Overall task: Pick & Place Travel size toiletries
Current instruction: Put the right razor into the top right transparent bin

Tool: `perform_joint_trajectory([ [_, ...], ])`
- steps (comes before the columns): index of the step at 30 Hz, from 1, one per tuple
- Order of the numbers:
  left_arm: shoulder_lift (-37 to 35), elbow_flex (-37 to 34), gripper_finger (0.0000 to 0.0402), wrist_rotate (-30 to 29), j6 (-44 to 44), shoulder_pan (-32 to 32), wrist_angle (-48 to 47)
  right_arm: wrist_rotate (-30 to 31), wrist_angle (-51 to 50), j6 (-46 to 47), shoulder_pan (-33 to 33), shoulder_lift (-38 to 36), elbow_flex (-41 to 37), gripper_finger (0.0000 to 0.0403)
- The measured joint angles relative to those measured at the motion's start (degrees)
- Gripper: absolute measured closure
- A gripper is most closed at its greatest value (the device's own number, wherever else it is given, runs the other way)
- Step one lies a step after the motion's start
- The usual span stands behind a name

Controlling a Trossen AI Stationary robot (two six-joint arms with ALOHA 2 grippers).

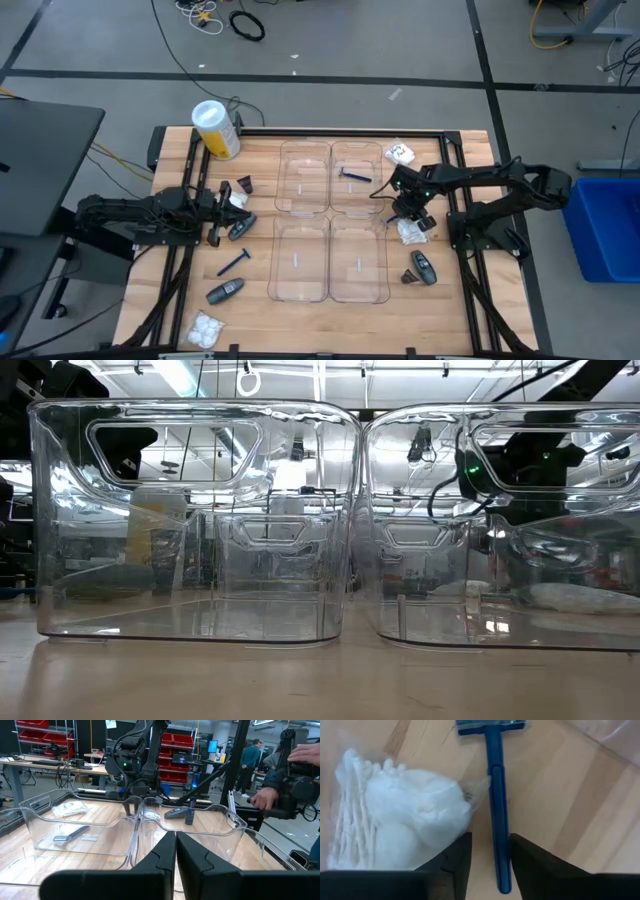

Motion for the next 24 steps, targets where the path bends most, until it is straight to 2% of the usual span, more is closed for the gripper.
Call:
perform_joint_trajectory([
  [13, 0.01, 0.0, 0.0379, 0.01, -0.02, 0.01, 0.0, 0.0, -0.01, 0.0, 0.33, 0.0, -0.18, 0.0339],
  [24, 0.01, -0.01, 0.0379, 0.0, -0.01, 0.01, 0.0, 0.21, -0.03, 0.02, 0.33, -0.02, -0.18, 0.0349],
])
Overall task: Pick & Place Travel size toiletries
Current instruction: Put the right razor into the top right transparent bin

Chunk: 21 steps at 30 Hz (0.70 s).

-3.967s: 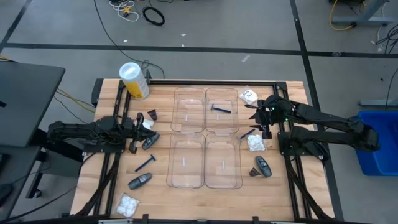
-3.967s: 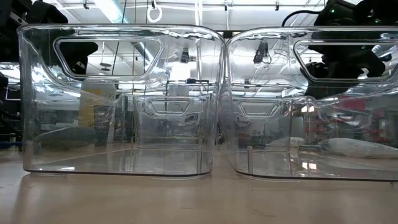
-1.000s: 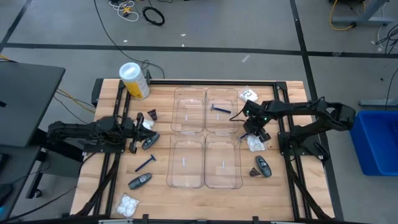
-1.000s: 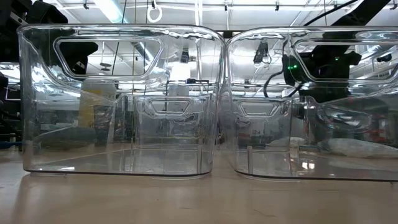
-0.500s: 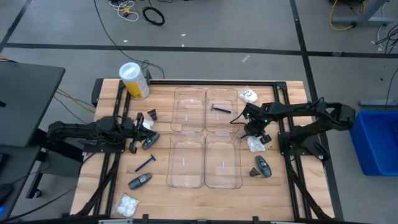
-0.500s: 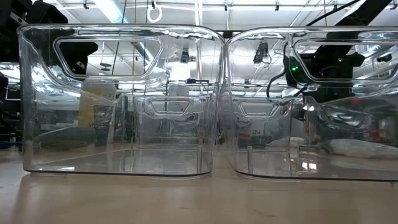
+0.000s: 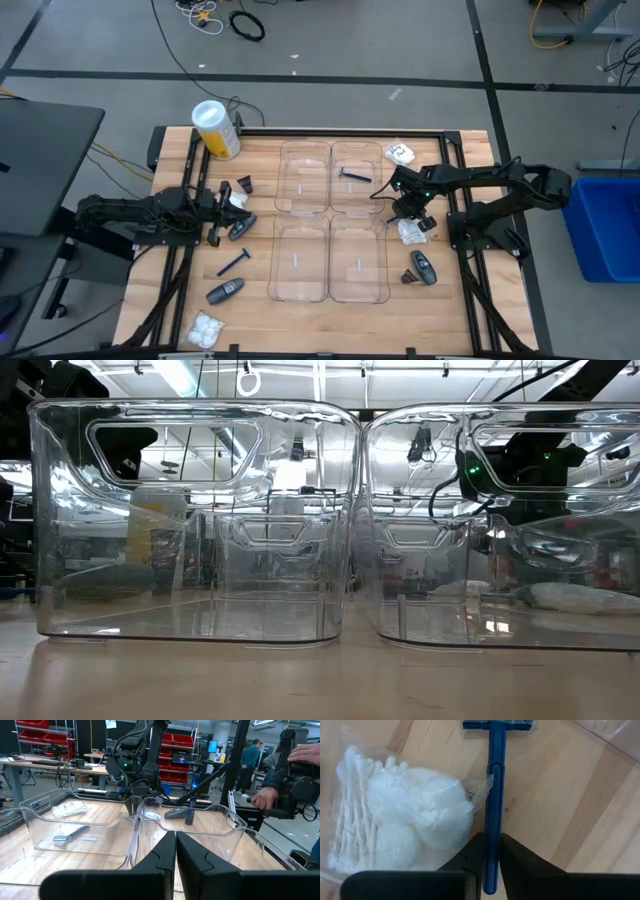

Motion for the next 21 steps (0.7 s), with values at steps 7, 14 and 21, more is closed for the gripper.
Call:
perform_joint_trajectory([
  [7, 0.0, 0.0, 0.0379, 0.01, 0.0, 0.0, 0.0, 2.87, -0.06, 0.02, -0.04, -1.79, 0.0, 0.0351],
  [14, 0.0, -0.01, 0.0379, 0.01, 0.01, -0.01, 0.0, 3.23, -1.28, 0.0, -0.02, -3.43, 0.59, 0.0352],
  [21, 0.0, 0.01, 0.0379, 0.02, 0.0, 0.0, 0.0, 4.33, -2.56, 0.18, -0.02, -3.77, 0.59, 0.0352],
])
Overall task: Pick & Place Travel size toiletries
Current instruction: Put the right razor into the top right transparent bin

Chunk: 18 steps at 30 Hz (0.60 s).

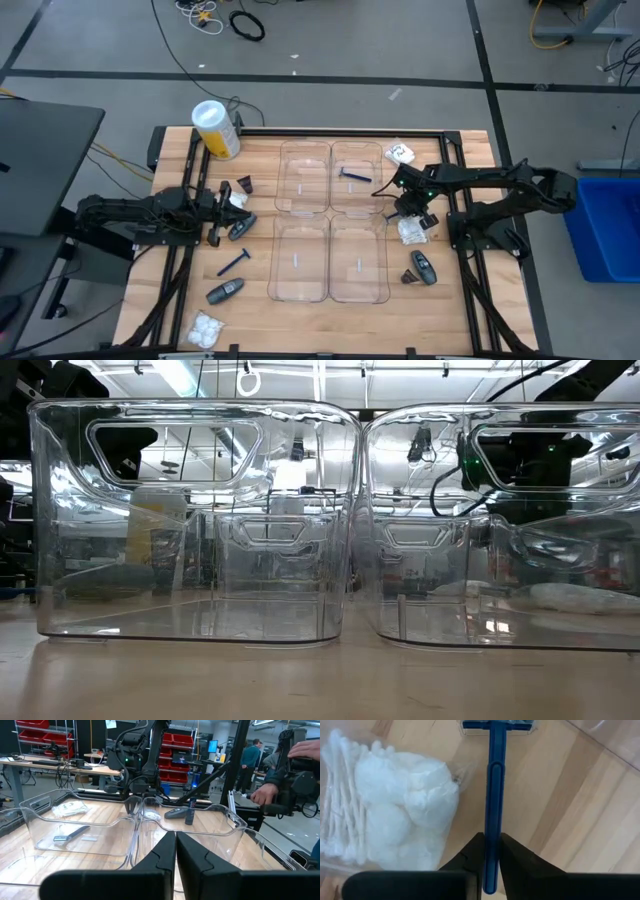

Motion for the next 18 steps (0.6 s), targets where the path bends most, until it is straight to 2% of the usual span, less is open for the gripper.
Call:
perform_joint_trajectory([
  [7, 0.0, 0.0, 0.0379, 0.01, 0.02, 0.0, 0.0, 1.98, -0.34, 2.88, -0.52, -4.52, 0.0, 0.0353],
  [18, -0.01, 0.0, 0.0379, 0.01, 0.01, 0.01, 0.0, 1.95, -2.22, 4.04, -3.85, -13.1, 0.02, 0.0353],
])
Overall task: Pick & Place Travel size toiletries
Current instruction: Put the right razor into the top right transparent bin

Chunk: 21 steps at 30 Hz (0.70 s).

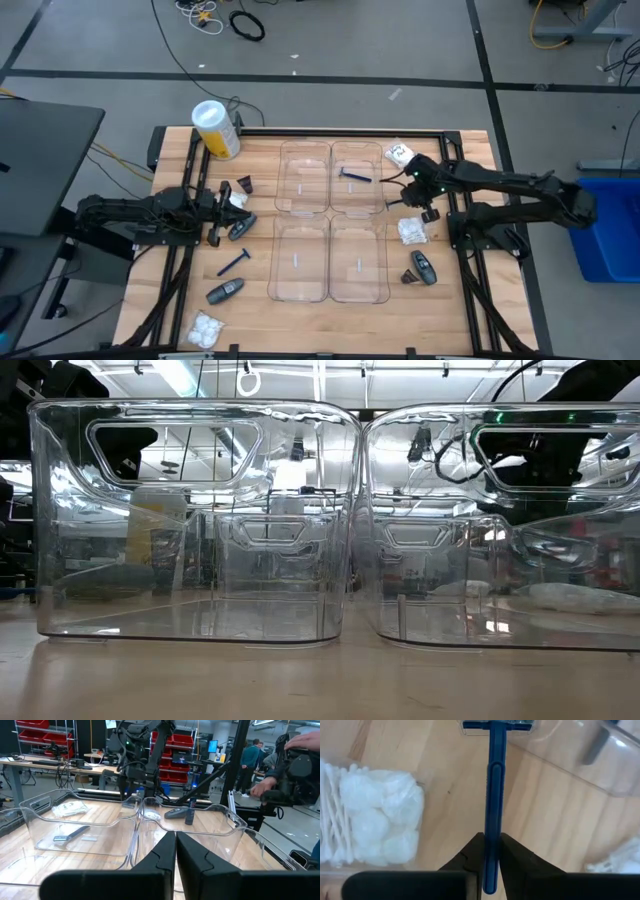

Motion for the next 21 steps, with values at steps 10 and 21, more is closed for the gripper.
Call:
perform_joint_trajectory([
  [10, 0.02, 0.0, 0.0379, 0.0, -0.02, -0.02, 0.0, 1.01, -1.71, -0.11, -3.73, -3.16, 0.02, 0.0353],
  [21, 0.0, -0.02, 0.0379, 0.0, 0.0, -0.02, 0.0, 1.01, 6.34, 5.67, -4.54, -4.09, 0.02, 0.0353],
])
